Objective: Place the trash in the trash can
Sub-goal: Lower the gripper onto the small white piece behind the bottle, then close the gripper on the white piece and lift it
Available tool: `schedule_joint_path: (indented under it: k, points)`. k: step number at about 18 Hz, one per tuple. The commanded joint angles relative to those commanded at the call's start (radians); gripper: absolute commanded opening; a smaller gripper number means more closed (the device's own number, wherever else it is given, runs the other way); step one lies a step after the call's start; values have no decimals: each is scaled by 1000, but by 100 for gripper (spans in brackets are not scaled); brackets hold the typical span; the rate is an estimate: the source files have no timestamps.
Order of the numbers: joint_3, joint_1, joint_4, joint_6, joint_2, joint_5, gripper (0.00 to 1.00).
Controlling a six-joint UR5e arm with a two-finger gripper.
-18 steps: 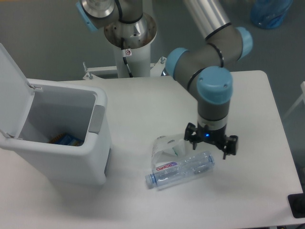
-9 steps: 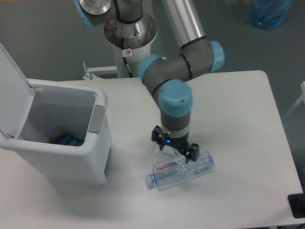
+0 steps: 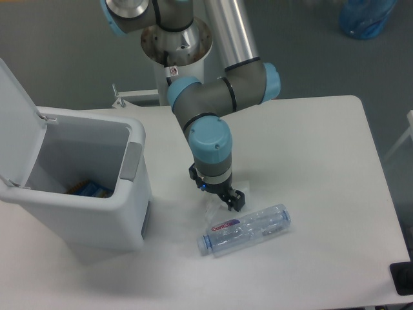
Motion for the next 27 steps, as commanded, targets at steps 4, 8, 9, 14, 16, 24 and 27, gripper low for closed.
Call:
schedule_joint_path:
  k: [4, 8, 9, 14, 16, 24, 27]
  points:
    - [2, 3, -3, 2, 6, -11, 0]
    - [6, 14, -8, 2, 9, -32, 0]
    - [6, 17, -8, 2, 9, -38, 0]
    - [9, 37, -27, 2, 72, -141, 0]
    - [24, 70, -72, 2, 133, -246, 0]
    - [118, 129, -84, -98, 216, -564, 0]
    - [184, 127, -89, -193, 218, -633, 0]
